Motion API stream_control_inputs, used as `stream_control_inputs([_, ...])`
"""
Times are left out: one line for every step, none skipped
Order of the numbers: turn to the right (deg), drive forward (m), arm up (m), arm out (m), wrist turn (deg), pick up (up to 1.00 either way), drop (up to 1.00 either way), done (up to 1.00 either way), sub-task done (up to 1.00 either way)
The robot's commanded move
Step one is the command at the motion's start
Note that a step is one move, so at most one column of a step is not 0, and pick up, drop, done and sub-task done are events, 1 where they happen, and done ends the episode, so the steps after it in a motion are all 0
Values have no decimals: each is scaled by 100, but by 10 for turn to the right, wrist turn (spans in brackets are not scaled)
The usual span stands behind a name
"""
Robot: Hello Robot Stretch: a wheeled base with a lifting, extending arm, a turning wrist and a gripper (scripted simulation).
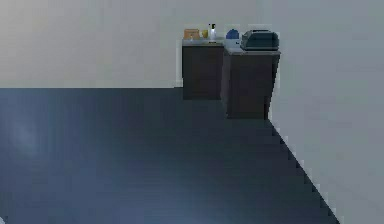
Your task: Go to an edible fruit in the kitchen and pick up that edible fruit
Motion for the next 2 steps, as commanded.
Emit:
stream_control_inputs([0,100,0,0,0,0,0,0,0])
stream_control_inputs([30,0,0,0,0,0,0,0,0])
